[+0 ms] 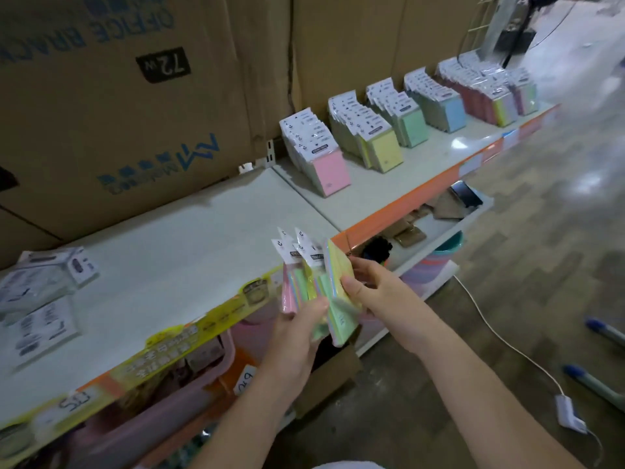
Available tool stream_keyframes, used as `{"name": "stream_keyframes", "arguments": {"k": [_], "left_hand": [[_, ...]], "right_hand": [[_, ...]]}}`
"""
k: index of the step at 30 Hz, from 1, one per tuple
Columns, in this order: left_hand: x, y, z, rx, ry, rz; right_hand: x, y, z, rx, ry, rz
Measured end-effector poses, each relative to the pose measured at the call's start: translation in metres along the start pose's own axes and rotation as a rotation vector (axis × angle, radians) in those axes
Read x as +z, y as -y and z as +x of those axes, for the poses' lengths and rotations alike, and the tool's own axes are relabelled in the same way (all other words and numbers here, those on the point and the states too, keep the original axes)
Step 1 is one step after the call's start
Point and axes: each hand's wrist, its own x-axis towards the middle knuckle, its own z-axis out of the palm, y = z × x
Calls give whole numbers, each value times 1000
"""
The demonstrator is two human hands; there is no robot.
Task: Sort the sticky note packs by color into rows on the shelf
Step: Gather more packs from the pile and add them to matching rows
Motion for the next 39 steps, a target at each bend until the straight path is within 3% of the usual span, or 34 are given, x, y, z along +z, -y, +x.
{"name": "stream_keyframes", "arguments": {"k": [4, 8, 19, 30, 39], "left_hand": [[49, 28, 10, -10, 32, -76], [97, 47, 26, -60, -12, -110], [176, 76, 71, -168, 95, -164], [235, 74, 174, -161, 185, -126], [276, 76, 253, -114, 87, -11]], "right_hand": [[-58, -20, -19, 105, 90, 223], [-112, -37, -32, 113, 68, 275], [-203, -47, -17, 68, -241, 589], [-278, -19, 57, 109, -114, 619], [-337, -6, 110, 62, -165, 541]]}}
